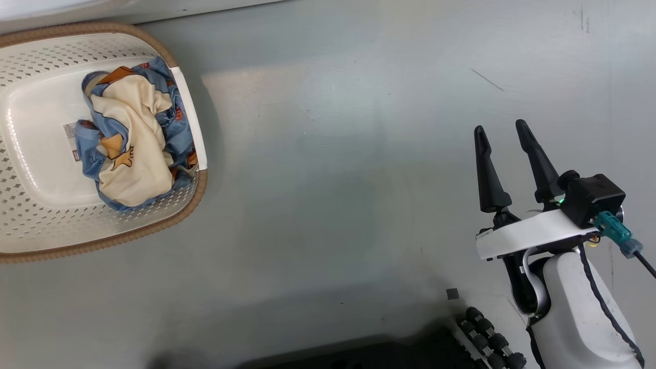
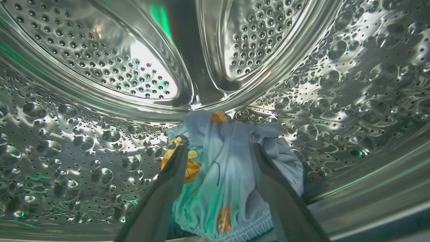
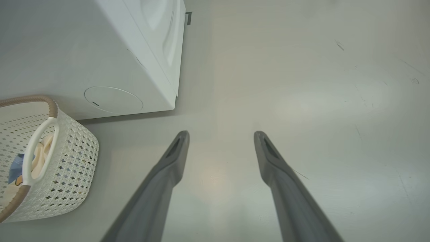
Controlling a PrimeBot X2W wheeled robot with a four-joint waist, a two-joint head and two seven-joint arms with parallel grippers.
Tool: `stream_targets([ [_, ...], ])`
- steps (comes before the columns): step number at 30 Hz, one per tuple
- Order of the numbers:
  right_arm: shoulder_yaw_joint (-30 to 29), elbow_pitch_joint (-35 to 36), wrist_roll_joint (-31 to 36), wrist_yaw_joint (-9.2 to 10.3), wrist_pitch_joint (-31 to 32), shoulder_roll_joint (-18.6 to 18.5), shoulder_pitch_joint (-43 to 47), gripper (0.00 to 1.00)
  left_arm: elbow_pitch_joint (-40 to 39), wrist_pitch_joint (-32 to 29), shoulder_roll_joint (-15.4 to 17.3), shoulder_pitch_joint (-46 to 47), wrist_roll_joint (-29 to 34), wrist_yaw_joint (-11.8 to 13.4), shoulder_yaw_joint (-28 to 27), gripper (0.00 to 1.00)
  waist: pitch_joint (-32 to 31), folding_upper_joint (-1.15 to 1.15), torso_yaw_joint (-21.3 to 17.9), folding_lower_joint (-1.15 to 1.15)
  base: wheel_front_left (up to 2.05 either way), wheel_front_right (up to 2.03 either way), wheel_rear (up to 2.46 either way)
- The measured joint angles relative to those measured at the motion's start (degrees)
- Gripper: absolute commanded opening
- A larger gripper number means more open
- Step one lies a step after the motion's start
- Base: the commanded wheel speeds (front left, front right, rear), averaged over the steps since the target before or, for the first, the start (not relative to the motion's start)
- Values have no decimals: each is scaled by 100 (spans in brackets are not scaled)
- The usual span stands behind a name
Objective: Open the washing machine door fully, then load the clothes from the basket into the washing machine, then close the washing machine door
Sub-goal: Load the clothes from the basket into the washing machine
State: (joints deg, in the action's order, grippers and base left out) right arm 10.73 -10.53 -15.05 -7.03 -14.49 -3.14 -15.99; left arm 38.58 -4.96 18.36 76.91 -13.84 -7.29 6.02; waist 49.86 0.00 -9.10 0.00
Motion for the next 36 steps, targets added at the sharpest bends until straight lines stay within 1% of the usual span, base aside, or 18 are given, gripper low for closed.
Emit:
stream_targets([
  [5,-79,-13,0,0,0,11,-1,100,124,164,-119,-4,-42,-1,4,100,-70,0,40,0,0,0,0],
  [12,-142,-25,2,0,0,21,-1,100,297,472,-201,-75,-148,-1,20,100,-216,0,117,0,0,0,0],
  [25,-240,-89,57,0,0,-26,0,100,606,1022,-495,-621,-275,-1,94,100,-640,0,292,0,0,0,0],
  [36,-304,-168,92,0,0,-66,7,100,787,1556,-670,-1138,-402,-1,148,100,-1108,0,465,0,0,0,0],
])
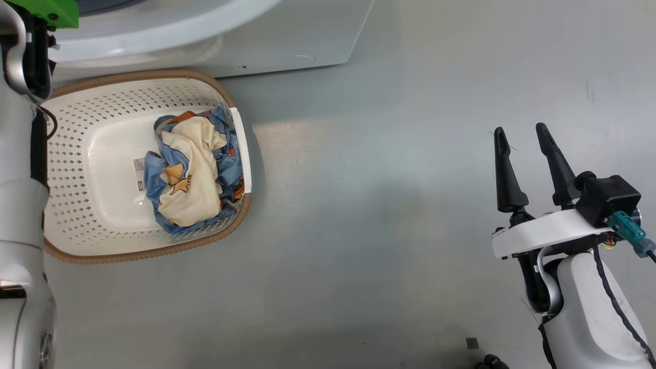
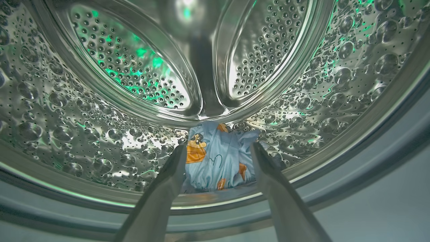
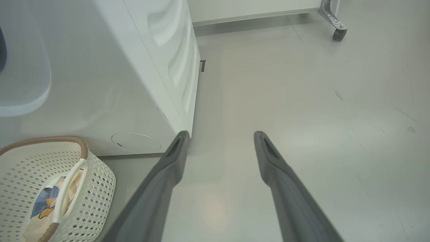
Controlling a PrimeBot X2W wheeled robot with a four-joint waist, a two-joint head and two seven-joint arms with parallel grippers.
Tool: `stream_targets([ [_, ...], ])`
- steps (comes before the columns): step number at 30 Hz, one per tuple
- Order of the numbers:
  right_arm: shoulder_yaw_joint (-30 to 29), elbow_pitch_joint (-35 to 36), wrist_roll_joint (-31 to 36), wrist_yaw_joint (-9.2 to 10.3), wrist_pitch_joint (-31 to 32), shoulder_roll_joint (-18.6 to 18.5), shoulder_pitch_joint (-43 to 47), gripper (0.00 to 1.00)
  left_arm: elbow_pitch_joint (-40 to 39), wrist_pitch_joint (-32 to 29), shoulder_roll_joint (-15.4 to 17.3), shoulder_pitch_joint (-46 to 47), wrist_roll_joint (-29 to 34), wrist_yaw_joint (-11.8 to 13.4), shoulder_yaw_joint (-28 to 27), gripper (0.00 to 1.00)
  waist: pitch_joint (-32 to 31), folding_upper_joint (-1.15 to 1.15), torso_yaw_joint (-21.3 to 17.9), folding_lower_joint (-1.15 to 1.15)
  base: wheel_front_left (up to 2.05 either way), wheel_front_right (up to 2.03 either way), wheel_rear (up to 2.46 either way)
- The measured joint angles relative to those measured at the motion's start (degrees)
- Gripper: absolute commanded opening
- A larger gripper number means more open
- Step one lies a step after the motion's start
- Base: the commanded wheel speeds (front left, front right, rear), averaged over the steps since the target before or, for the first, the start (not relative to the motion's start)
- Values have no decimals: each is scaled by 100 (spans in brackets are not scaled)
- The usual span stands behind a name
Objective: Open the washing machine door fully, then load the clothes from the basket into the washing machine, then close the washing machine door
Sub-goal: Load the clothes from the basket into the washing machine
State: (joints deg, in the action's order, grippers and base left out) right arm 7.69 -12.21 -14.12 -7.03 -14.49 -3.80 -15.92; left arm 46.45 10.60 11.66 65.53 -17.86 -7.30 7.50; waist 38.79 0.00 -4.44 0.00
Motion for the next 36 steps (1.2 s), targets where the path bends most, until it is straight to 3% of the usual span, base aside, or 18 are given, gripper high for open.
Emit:
stream_targets([
  [25,-52,-277,16,0,0,-80,558,100,-57,368,-154,-1502,-230,0,135,100,-1483,0,325,0,0,0,0],
  [36,20,-350,16,0,0,-74,811,100,-401,385,-132,-2339,-289,0,-122,100,-2083,0,414,0,0,0,0],
])
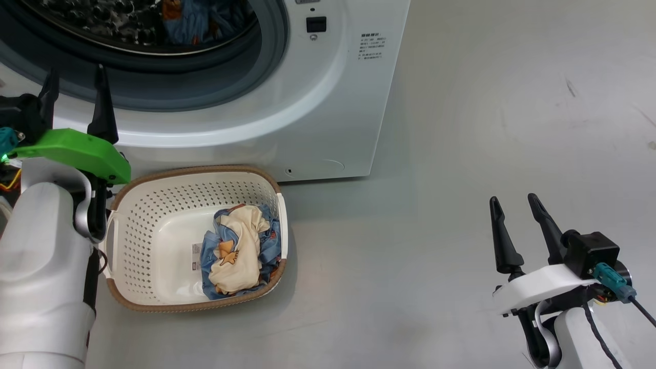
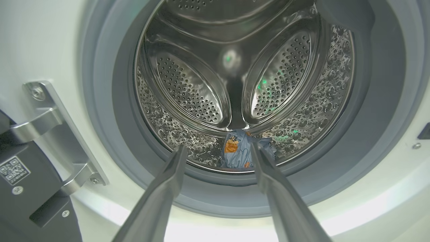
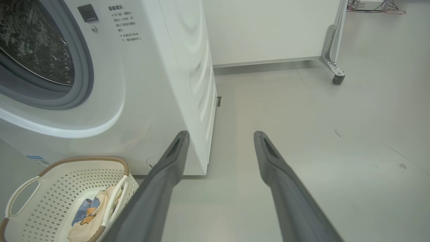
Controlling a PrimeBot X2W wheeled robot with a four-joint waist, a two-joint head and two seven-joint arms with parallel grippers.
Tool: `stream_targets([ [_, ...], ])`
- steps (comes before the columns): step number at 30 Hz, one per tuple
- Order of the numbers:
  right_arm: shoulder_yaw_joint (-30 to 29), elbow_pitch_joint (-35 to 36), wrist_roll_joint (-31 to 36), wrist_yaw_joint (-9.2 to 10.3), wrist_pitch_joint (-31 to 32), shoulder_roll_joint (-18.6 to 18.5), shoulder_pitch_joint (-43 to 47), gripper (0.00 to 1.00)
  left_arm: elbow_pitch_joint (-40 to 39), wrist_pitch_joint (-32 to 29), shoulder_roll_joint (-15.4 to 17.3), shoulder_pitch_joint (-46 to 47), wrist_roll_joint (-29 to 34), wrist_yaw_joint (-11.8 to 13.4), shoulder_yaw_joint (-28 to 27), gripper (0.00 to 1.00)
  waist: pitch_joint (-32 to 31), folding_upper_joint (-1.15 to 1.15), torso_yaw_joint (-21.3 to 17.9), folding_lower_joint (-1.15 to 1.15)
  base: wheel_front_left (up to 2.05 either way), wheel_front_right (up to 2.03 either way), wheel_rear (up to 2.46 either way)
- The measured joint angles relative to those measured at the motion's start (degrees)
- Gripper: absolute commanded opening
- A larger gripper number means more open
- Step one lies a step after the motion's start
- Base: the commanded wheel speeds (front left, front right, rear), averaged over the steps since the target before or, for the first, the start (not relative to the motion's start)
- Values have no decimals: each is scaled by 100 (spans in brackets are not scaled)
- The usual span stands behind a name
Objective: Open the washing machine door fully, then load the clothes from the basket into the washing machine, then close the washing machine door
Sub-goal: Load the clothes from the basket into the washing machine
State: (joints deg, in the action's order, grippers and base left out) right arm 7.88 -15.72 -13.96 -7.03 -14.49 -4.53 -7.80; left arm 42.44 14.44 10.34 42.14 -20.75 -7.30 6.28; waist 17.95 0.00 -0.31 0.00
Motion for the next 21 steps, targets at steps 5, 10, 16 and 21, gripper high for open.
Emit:
stream_targets([
  [5,12,-29,0,0,0,-1,132,100,-399,1,0,-417,-5,26,-230,100,-283,0,0,0,0,0,0],
  [10,57,-41,0,0,0,0,197,100,-677,1,-10,-984,-4,63,-323,100,-561,0,-18,0,0,0,0],
  [16,62,-76,0,0,0,-11,443,100,-1222,1,-10,-1815,64,152,-483,100,-940,0,-56,0,0,0,0],
  [21,35,-82,-1,0,0,-33,693,100,-1734,1,-63,-2611,153,282,-672,100,-1241,0,-77,0,0,0,0],
])
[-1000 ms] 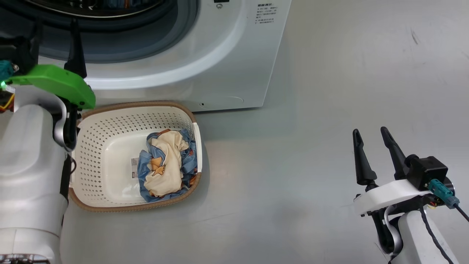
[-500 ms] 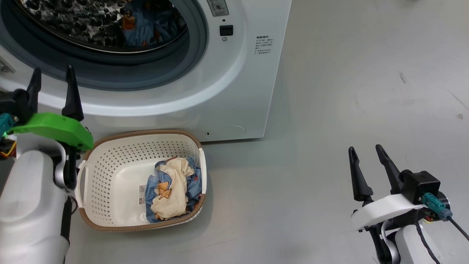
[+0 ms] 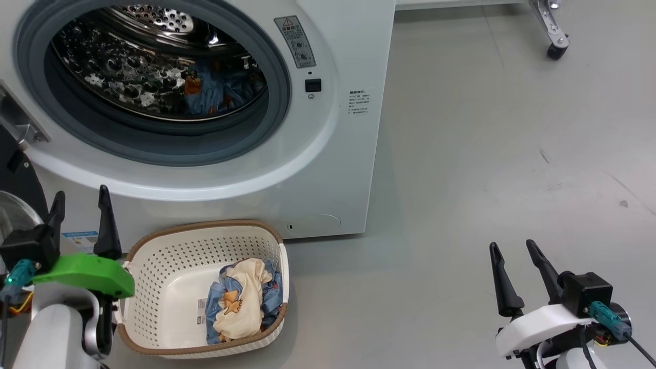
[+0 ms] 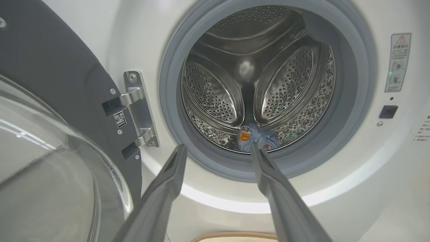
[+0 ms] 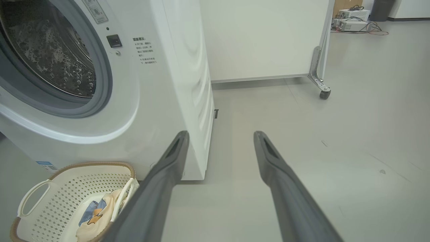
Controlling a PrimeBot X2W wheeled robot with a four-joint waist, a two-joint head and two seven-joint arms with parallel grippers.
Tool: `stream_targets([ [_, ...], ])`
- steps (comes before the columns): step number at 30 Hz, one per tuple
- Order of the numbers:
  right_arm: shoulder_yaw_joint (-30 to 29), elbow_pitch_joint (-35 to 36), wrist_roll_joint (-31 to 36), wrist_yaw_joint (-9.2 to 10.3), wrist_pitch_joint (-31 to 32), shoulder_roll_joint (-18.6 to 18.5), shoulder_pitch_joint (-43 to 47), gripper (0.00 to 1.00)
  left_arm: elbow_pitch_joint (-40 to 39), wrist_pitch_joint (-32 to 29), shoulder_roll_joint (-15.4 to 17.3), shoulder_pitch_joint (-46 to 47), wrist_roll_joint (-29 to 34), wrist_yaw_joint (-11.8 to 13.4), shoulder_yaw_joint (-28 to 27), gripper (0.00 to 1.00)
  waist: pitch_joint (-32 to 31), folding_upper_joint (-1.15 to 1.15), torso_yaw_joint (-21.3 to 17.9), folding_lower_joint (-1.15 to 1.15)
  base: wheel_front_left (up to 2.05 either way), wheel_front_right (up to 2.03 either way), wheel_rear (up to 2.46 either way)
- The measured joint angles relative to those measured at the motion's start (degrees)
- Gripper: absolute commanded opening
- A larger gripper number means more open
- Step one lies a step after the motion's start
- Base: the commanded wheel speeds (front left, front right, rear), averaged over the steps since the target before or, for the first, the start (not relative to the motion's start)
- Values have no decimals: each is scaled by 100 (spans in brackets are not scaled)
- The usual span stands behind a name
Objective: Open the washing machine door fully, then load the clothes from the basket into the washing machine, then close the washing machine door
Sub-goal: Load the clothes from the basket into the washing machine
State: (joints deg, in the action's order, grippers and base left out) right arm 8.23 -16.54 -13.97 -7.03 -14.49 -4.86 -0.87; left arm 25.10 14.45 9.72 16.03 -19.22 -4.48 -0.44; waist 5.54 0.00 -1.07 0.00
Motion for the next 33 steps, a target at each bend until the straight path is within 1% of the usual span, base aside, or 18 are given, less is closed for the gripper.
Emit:
stream_targets([
  [4,-23,9,-1,0,0,-43,136,100,-336,0,-75,-452,30,5,-91,100,-161,0,5,0,0,0,0],
  [11,9,82,-1,0,0,-47,177,100,-910,0,-187,-1227,151,100,-311,100,-285,0,0,0,0,0,0],
  [14,109,86,-1,0,0,-46,185,100,-1028,0,-201,-1631,156,120,-441,100,-307,0,-36,0,0,0,0],
  [17,81,110,-1,0,0,-59,221,100,-1145,-1,-265,-1955,186,120,-468,100,-331,0,-69,0,0,0,0],
  [24,34,152,-1,0,0,-66,255,100,-1507,-1,-479,-2331,252,119,-479,100,-352,0,-101,0,0,0,0],
  [33,34,196,-2,0,0,-78,258,100,-1736,-1,-534,-2689,318,103,-477,100,-342,0,-117,0,0,0,0],
])
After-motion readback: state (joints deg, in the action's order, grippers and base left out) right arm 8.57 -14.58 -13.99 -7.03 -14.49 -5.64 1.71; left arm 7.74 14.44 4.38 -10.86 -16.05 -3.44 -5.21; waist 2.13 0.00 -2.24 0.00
